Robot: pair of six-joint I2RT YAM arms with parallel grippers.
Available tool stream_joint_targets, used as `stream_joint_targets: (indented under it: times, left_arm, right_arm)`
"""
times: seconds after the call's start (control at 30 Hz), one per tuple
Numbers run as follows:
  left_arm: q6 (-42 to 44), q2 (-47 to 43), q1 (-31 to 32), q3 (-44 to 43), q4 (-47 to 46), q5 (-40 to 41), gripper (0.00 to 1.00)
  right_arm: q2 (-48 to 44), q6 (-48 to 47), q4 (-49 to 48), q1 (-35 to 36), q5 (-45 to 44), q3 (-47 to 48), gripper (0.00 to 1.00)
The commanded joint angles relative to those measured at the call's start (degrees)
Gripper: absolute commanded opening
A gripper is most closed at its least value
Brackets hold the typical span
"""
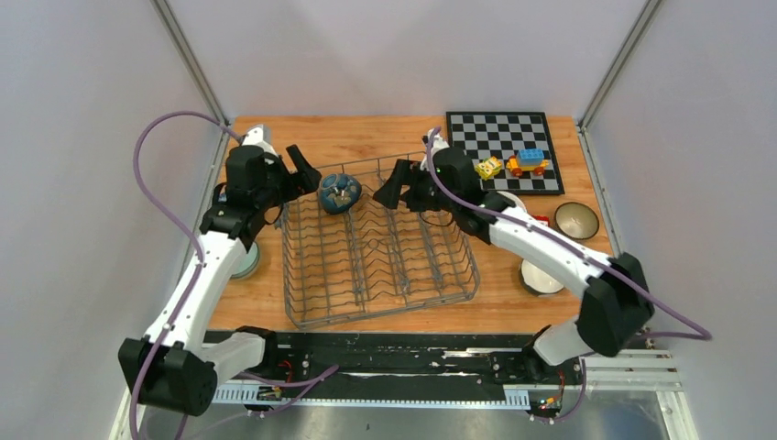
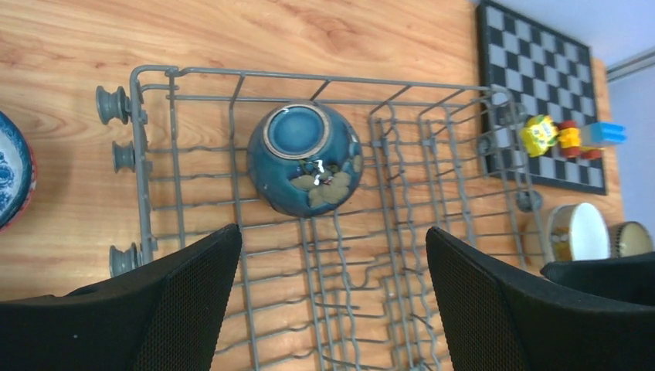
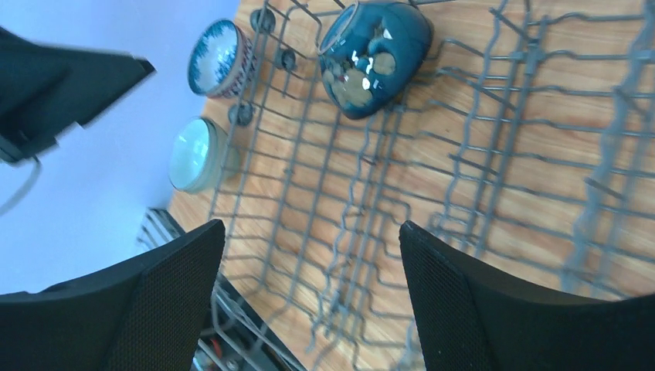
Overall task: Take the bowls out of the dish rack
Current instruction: Pick up the bowl from the dish rack.
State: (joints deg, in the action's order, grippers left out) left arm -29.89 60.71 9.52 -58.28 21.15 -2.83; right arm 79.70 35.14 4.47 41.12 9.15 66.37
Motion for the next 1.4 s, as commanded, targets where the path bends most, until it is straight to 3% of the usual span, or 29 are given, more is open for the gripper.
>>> stream_joint_targets:
  times: [0.0, 0.13, 0.27, 0.7, 0.87, 1.0, 1.37]
  left_arm:
    - [4.0, 5.0, 0.3, -0.8, -2.7, 2.6, 0.89]
    - [3.5, 8.5, 0.2, 0.1, -3.8, 9.4, 0.79]
    - [1.9, 11.4, -0.7, 1.1, -5.7, 12.4, 0.68]
    - [-3.4, 19.9, -1.4, 2.7, -13.8, 14.3, 0.57]
    - [-3.2, 21.3, -1.4, 2.8, -14.9, 15.4, 0.56]
    - [-2.9, 21.7, -1.4, 3.0, -15.7, 15.5, 0.56]
    - [-2.8, 22.7, -1.4, 3.7, -16.6, 14.8, 0.56]
  right_arm:
    - [9.5, 17.0, -21.6, -2.5, 10.0, -1.4, 0.85]
    - [19.8, 27.4, -35.0, -2.8, 12.7, -0.3, 0.81]
    - [27.0, 33.1, -40.4, -2.7, 10.7, 1.7, 0.78]
    - [34.9, 36.7, -38.0, -2.2, 1.2, 6.3, 0.79]
    - [36.0, 36.8, -35.0, -1.3, -1.2, 8.5, 0.91]
    - [36.8, 36.6, -31.9, -0.9, -1.9, 9.7, 0.93]
    - [40.3, 37.7, -30.5, -0.3, -1.2, 11.1, 0.85]
